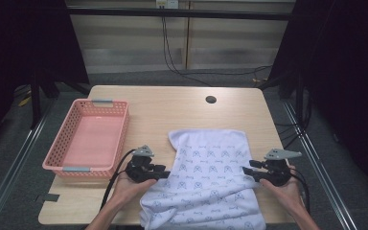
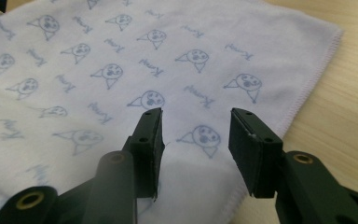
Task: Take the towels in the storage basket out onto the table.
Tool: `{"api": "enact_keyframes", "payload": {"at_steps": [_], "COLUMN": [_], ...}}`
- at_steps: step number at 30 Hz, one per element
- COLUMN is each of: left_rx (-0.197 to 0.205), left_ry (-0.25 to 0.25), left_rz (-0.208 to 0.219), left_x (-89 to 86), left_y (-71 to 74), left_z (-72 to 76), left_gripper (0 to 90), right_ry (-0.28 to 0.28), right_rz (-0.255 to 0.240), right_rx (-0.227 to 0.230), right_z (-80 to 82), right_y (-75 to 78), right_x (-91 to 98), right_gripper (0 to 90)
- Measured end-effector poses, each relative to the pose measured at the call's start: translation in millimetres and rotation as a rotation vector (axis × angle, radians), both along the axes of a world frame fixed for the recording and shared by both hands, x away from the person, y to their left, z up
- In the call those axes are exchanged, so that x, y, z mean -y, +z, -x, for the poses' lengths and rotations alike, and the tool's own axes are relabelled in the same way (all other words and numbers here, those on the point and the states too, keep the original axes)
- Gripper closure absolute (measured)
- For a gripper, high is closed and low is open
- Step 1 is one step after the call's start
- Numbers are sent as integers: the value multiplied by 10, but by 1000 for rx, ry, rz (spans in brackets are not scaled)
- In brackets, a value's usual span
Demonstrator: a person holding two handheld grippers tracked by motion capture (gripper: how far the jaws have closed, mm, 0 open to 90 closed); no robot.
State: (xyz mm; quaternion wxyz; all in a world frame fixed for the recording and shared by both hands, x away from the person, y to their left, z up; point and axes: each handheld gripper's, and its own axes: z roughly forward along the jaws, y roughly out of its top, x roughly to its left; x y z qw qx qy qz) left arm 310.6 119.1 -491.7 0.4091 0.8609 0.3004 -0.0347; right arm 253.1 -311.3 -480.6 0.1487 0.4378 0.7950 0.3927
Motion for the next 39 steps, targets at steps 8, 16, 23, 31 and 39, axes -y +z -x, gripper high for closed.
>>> {"api": "enact_keyframes", "payload": {"at_steps": [8, 16, 23, 31, 39], "left_rx": [11, 8, -36, 36, 39], "left_ry": [-34, 0, -74, 36, 137], "left_rz": [-45, 58, 90, 114, 43], "left_x": [-51, -371, -407, -414, -30], "left_y": [3, 126, 172, 189, 35], "left_z": [87, 332, 739, 431, -208], "left_gripper": [897, 900, 893, 727, 601], "right_ry": [23, -16, 24, 25, -89], "right_rz": [112, 141, 116, 36, 71], "right_rx": [-59, -86, -132, -39, -3], "right_z": [-182, -7, 348, 356, -400], "right_y": [-179, -137, -107, 12, -78], "right_x": [-135, 38, -6, 51, 127], "right_gripper": [559, 863, 854, 713, 576]}}
